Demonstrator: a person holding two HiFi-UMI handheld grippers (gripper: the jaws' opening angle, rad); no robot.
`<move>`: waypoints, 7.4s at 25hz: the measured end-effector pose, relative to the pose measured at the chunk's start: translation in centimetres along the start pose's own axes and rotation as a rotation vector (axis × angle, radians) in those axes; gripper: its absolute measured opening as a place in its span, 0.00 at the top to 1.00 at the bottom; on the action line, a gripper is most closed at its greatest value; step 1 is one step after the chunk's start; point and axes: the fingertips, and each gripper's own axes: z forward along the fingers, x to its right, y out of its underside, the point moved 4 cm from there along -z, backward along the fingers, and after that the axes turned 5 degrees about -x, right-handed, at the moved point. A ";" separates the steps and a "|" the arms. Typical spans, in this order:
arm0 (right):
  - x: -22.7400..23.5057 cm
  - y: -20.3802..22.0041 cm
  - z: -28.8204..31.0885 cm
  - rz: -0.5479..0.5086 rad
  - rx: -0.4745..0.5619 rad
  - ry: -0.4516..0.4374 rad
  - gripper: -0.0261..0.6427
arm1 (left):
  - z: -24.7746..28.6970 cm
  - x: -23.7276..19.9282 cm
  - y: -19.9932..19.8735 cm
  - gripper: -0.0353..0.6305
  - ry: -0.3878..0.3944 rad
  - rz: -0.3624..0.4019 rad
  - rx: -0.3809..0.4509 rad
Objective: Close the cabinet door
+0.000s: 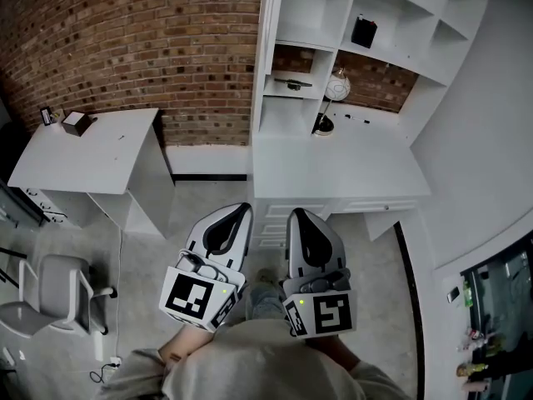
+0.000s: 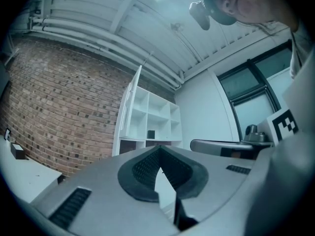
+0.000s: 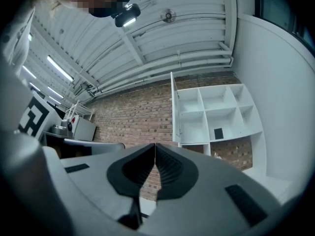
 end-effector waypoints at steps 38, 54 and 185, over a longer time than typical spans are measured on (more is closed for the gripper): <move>11.6 4.4 27.5 0.012 0.044 -0.193 0.93 | 24.7 -14.8 -1.5 0.94 -0.091 0.072 0.060; 11.5 -0.3 32.7 -0.087 0.059 -0.142 0.93 | 28.4 -17.4 -5.8 0.94 0.025 0.126 0.080; 46.5 2.9 50.1 0.121 -0.036 -0.654 0.80 | 62.9 -13.5 -3.1 0.94 -0.117 0.148 0.014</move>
